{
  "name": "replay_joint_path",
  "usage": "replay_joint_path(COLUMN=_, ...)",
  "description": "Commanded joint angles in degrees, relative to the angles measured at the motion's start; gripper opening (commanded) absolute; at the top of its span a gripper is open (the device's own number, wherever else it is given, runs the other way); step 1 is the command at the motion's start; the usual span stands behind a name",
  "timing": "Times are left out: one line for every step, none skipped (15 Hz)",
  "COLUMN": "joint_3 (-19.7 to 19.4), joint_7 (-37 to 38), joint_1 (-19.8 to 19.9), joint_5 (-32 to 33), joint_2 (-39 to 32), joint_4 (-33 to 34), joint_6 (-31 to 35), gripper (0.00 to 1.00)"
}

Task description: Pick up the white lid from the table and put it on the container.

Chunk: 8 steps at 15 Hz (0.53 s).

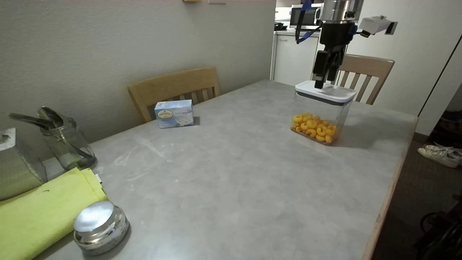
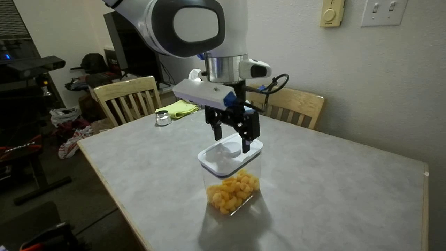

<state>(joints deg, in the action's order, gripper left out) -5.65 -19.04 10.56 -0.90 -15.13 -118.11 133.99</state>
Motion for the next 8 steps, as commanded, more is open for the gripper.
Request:
replay_joint_path(joint_3=0.2, joint_7=0.0, joint_1=0.1, joint_5=-0.1, joint_2=1.1, joint_4=-1.0, joint_6=1.0, gripper=0.73)
replay_joint_path(joint_3=0.2, joint_7=0.0, joint_1=0.1, joint_5=-0.2, joint_2=1.1, joint_4=-1.0, joint_6=0.9, gripper=0.67)
replay_joint_path(joint_3=0.2, joint_7=0.1, joint_1=0.1, joint_5=-0.2, joint_2=1.1, joint_4=-1.0, joint_6=1.0, gripper=0.58)
replay_joint_path(joint_3=0.2, joint_7=0.2, joint_1=0.0, joint_5=-0.2, joint_2=1.1, joint_4=-1.0, joint_6=0.9, gripper=0.52)
replay_joint_path(joint_3=0.2, joint_7=0.2, joint_1=0.0, joint_5=-0.2, joint_2=1.1, joint_4=-1.0, joint_6=0.9, gripper=0.47)
replay_joint_path(joint_3=0.2, joint_7=0.2, joint_1=0.0, joint_5=-0.1, joint_2=1.1, joint_4=-1.0, joint_6=0.9, gripper=0.38)
replay_joint_path(joint_3=0.1, joint_7=0.3, joint_1=0.0, joint_5=0.0, joint_2=1.1, joint_4=-1.0, joint_6=0.9, gripper=0.34)
replay_joint_path(joint_3=0.0, joint_7=0.6, joint_1=-0.1, joint_5=0.3, joint_2=1.2, joint_4=-0.9, joint_6=0.9, gripper=0.29)
